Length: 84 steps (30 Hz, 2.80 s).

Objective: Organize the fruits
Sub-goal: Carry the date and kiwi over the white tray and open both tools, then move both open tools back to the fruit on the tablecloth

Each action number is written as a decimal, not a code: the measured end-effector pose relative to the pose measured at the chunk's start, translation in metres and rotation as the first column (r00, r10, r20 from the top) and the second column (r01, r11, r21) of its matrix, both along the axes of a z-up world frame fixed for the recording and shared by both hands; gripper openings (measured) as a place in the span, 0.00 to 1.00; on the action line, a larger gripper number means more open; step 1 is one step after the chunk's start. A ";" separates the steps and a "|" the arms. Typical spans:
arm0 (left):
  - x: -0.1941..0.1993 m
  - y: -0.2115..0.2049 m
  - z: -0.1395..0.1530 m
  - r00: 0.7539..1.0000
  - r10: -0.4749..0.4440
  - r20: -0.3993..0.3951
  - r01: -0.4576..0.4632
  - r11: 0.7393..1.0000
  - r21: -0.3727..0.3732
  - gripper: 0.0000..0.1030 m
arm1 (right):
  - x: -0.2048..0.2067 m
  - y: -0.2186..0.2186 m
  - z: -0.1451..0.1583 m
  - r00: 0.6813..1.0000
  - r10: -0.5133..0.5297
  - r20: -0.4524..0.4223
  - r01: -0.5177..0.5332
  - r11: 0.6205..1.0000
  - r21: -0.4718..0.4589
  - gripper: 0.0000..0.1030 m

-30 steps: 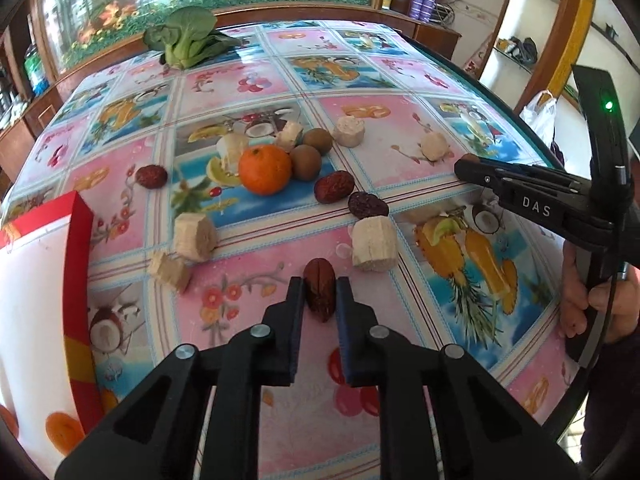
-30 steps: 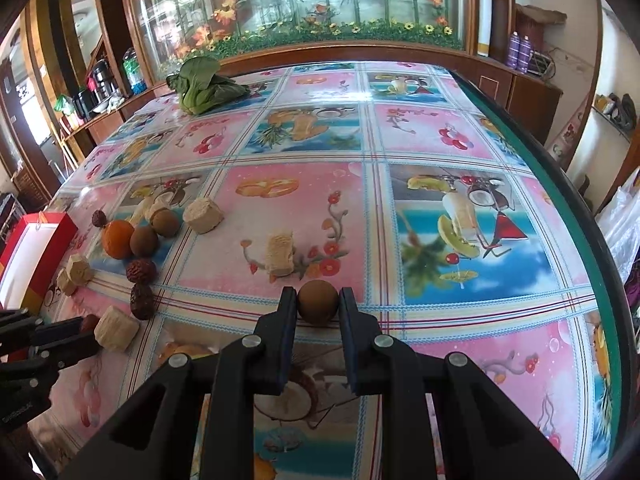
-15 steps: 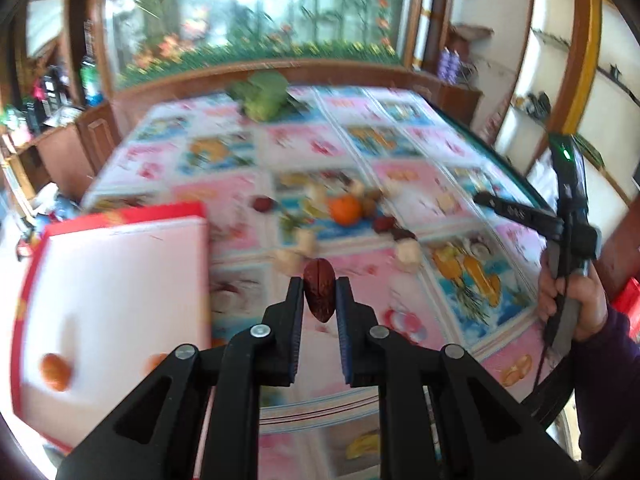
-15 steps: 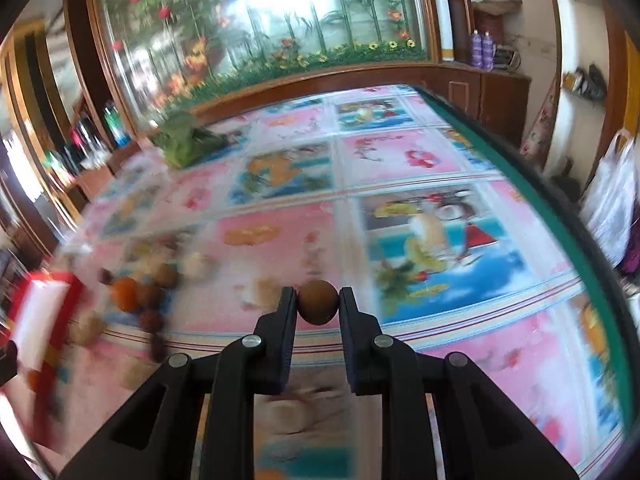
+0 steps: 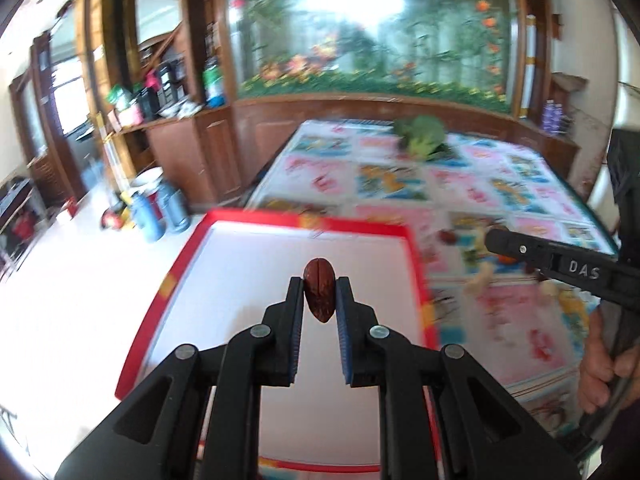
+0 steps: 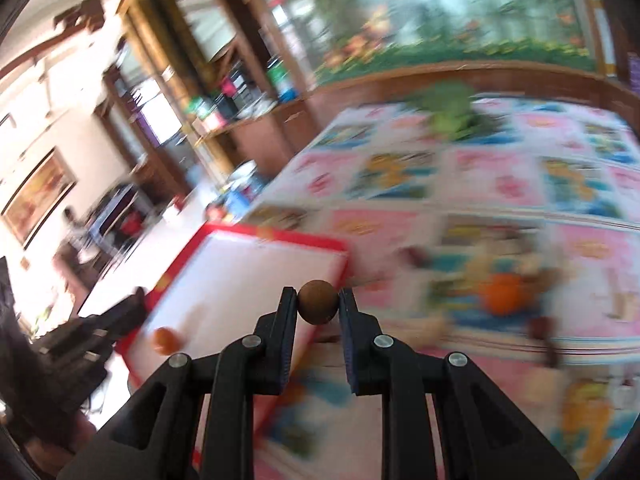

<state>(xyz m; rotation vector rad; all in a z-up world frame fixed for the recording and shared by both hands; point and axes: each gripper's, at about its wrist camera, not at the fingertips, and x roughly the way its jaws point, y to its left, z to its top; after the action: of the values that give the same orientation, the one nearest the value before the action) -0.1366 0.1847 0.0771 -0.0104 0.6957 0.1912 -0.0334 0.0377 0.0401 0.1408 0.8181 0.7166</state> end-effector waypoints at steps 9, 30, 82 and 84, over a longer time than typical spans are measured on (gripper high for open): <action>-0.003 0.031 -0.038 0.993 0.068 -0.092 -0.065 0.997 0.035 0.17 | -0.006 0.075 -0.024 0.996 0.086 -0.040 -0.089 0.992 -0.085 0.19; -0.018 0.039 -0.029 0.985 0.158 -0.063 -0.153 0.985 0.081 0.61 | -0.028 0.071 -0.033 0.991 0.103 -0.080 -0.115 0.979 -0.165 0.33; 0.013 -0.117 -0.012 0.967 -0.234 -0.101 0.245 0.962 0.120 0.98 | -0.006 -0.155 -0.045 0.944 -0.312 -0.110 0.297 0.946 -0.133 0.54; 0.023 -0.119 -0.015 0.965 -0.235 -0.118 0.248 0.961 0.119 0.98 | -0.004 -0.152 -0.050 0.943 -0.313 -0.111 0.296 0.944 -0.148 0.48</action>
<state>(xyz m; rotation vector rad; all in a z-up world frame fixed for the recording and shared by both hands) -0.1138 0.0656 0.0622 0.2128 0.7790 0.0022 -0.0372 -0.1140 -0.0098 0.1952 0.9436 0.3623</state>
